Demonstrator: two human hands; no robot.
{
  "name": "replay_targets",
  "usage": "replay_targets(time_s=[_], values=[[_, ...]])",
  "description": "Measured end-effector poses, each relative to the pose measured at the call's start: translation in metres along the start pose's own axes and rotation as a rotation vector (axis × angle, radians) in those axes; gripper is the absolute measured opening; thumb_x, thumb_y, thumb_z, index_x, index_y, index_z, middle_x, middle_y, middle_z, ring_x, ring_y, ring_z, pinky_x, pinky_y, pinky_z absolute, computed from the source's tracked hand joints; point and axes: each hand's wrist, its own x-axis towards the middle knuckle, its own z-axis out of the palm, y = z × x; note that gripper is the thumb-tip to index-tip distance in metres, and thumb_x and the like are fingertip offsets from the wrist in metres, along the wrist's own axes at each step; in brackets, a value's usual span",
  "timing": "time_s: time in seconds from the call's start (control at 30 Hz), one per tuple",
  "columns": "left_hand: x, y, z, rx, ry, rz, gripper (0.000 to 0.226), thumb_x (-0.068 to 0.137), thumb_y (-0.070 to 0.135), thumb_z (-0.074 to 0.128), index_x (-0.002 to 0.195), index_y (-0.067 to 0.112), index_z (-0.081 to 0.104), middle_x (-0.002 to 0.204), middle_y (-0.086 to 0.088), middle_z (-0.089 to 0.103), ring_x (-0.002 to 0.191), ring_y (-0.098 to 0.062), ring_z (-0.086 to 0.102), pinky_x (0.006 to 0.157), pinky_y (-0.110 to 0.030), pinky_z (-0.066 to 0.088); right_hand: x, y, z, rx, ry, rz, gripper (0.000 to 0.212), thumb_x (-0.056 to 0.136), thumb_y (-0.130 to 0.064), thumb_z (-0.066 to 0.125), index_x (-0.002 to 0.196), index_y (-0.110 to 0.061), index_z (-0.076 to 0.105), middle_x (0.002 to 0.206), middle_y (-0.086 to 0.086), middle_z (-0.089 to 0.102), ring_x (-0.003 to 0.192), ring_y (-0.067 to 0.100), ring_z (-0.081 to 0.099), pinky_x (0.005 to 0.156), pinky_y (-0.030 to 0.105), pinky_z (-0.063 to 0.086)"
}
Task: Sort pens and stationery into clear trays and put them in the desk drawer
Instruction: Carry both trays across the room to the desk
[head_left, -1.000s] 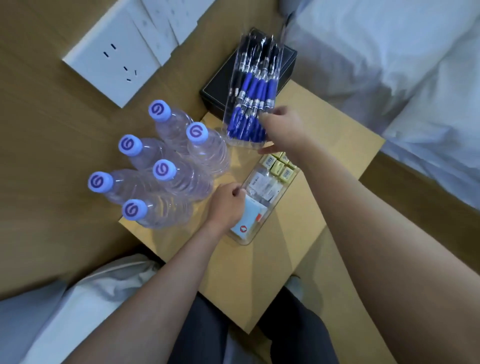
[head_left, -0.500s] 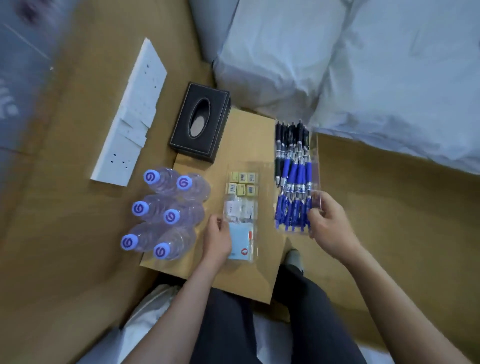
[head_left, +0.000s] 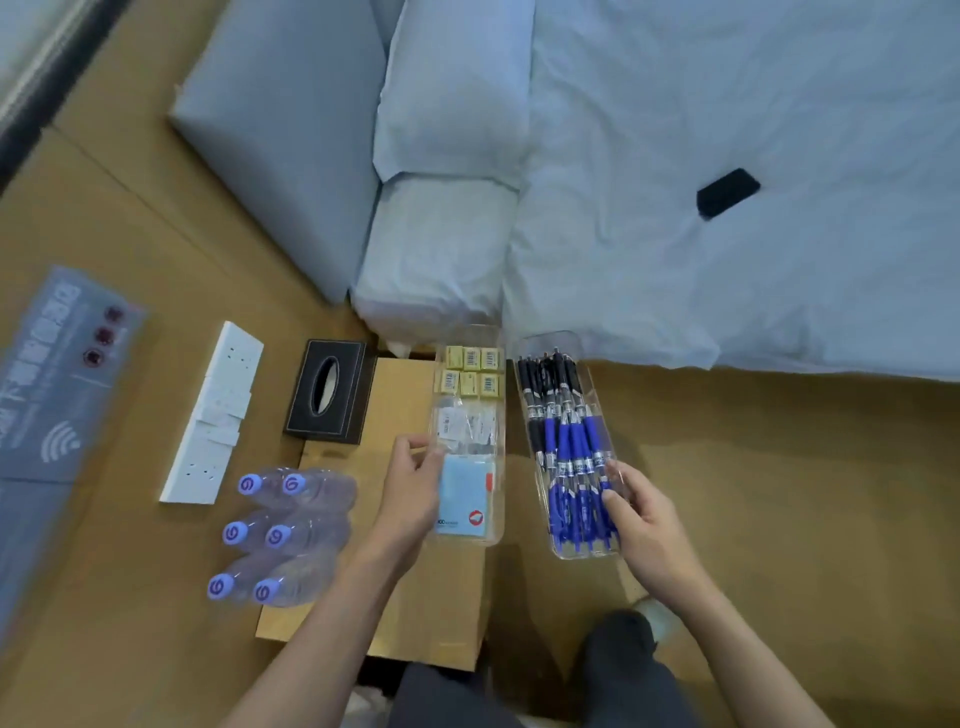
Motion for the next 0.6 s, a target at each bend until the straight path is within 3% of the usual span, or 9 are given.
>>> replay_targets(time_s=[0.07,0.17,0.23,0.33,0.5,0.6], values=[[-0.019,0.023,0.051,-0.024,-0.003,0.024,0.017,0.104,0.035,0.05,0.118,0.027,0.045,0.108,-0.004,0.073,0.082,-0.018,0.077,0.07,-0.039,0.063,0.0,-0.012,-0.052,0.04,-0.007,-0.045,0.047,0.105,-0.005,0.044,0.139,-0.036,0.049,0.114,0.003,0.073,0.102,0.019,0.072,0.086,0.04,0.06],[-0.046,0.055,0.132,-0.052,-0.043,0.076,0.021,0.105,0.03,0.049,0.126,0.029,0.045,0.106,-0.002,0.074,0.083,-0.02,0.077,0.062,-0.033,0.061,-0.004,-0.023,-0.138,0.082,0.031,-0.087,0.054,0.105,-0.002,0.043,0.136,-0.046,0.046,0.113,0.0,0.075,0.103,0.022,0.072,0.09,0.042,0.058],[-0.067,0.073,0.185,-0.056,-0.096,0.092,0.027,0.105,0.028,0.047,0.132,0.027,0.046,0.109,-0.004,0.074,0.086,-0.021,0.077,0.069,-0.038,0.063,-0.012,-0.023,-0.197,0.115,0.067,-0.076,0.054,0.104,0.0,0.042,0.14,-0.041,0.047,0.115,0.002,0.074,0.106,0.027,0.071,0.095,0.049,0.056],[-0.1,0.099,0.261,-0.055,-0.229,0.104,0.03,0.105,0.029,0.047,0.134,0.027,0.049,0.105,-0.004,0.076,0.086,-0.02,0.077,0.065,-0.037,0.06,-0.03,-0.021,-0.283,0.125,0.128,-0.089,0.054,0.103,-0.002,0.046,0.146,-0.036,0.046,0.114,0.008,0.074,0.106,0.038,0.068,0.096,0.058,0.054],[-0.137,0.142,0.375,0.032,-0.436,0.174,0.028,0.103,0.028,0.048,0.131,0.025,0.053,0.101,-0.002,0.078,0.089,-0.023,0.076,0.072,-0.041,0.061,-0.072,-0.022,-0.38,0.228,0.343,-0.149,0.051,0.102,-0.001,0.047,0.139,-0.037,0.049,0.106,0.001,0.076,0.1,0.02,0.073,0.081,0.032,0.061],[-0.155,0.164,0.437,0.086,-0.543,0.215,0.026,0.104,0.028,0.046,0.13,0.028,0.053,0.097,-0.001,0.077,0.083,-0.021,0.077,0.066,-0.039,0.061,-0.097,-0.021,-0.414,0.312,0.488,-0.151,0.052,0.102,-0.003,0.048,0.128,-0.047,0.051,0.1,-0.006,0.075,0.096,0.015,0.072,0.079,0.029,0.06]])
